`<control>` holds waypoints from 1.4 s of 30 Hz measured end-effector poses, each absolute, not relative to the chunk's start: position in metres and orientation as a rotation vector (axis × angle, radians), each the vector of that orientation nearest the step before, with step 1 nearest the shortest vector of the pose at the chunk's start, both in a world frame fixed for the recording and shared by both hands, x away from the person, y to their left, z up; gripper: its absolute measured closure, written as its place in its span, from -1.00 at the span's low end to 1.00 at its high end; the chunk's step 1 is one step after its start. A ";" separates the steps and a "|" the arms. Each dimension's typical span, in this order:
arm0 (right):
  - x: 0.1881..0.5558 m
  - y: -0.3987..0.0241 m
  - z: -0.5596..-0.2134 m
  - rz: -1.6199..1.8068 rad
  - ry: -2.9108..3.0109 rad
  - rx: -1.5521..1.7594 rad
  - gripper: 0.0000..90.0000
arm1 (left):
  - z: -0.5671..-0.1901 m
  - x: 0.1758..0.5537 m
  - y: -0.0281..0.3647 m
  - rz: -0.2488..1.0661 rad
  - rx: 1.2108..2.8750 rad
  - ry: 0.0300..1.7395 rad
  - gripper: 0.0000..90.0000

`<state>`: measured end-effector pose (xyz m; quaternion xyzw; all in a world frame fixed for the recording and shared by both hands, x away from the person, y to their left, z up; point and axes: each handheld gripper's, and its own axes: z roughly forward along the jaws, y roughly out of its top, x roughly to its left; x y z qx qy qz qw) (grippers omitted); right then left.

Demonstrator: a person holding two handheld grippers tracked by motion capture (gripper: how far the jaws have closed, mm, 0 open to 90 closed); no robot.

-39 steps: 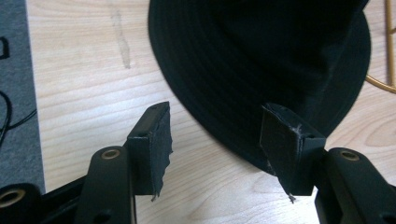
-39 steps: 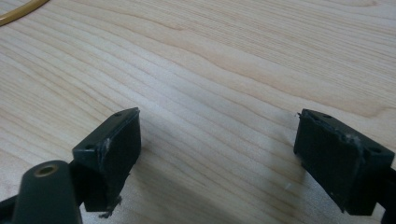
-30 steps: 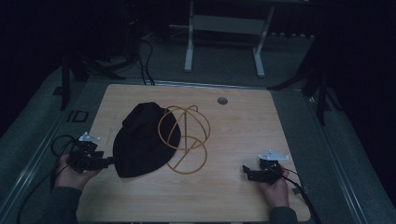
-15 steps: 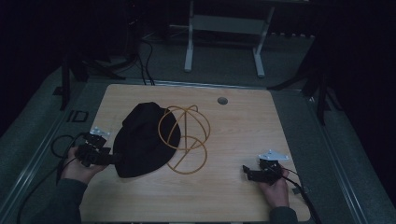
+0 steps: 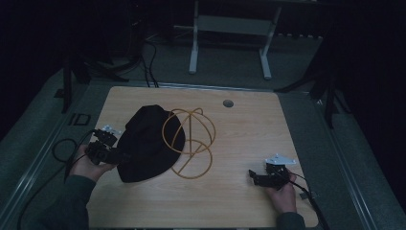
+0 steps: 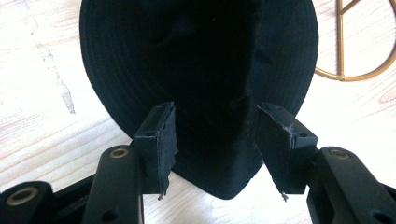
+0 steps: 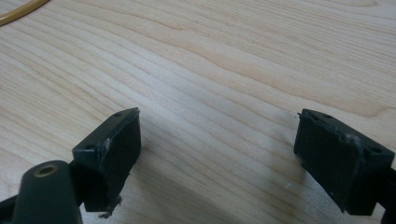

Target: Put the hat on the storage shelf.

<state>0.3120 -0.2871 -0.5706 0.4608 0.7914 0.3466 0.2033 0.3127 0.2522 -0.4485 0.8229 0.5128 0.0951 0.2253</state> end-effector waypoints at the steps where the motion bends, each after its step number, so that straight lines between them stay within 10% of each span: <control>1: 0.312 -0.287 -0.571 0.967 2.208 1.286 -0.67 | -0.448 0.314 0.251 0.260 2.269 1.416 0.08; 42: 0.312 -0.288 -0.571 0.972 2.216 1.278 -0.67 | -0.451 0.394 0.209 0.113 2.610 1.510 0.94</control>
